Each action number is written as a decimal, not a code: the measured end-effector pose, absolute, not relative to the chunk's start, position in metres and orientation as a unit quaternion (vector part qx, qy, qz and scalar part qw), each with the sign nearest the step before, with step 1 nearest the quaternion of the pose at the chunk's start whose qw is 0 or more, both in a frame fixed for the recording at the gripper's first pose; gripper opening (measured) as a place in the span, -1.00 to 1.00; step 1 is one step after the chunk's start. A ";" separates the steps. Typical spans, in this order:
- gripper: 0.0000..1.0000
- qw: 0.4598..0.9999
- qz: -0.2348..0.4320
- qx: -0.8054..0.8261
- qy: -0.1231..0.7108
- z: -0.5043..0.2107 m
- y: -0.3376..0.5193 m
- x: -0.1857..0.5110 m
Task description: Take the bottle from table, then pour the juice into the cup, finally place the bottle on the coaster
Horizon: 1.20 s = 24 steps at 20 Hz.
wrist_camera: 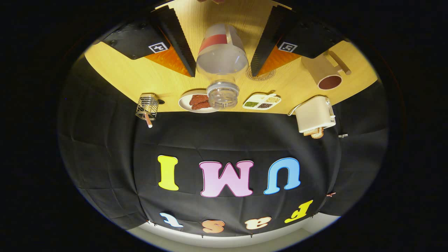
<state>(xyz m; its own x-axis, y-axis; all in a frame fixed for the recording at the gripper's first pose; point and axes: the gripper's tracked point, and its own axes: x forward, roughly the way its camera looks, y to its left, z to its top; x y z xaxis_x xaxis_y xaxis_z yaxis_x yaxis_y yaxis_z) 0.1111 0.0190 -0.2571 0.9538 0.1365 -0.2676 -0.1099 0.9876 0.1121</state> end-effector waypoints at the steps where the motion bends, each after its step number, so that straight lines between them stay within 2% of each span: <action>1: 0.95 0.987 0.062 0.051 0.140 -0.260 0.020 0.111; 14: 0.90 0.984 0.070 0.039 0.157 -0.282 0.019 0.112; 16: 0.79 0.985 0.071 0.039 0.154 -0.279 0.020 0.113; 17: 0.62 0.985 0.073 0.036 0.153 -0.279 0.021 0.114; 24: 0.52 0.979 0.105 0.006 0.177 -0.279 0.030 0.116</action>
<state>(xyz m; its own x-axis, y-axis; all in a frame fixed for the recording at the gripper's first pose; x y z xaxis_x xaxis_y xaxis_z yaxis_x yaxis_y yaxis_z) 0.1164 0.0302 -0.2790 0.9156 0.2069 -0.3446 -0.2025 0.9780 0.0491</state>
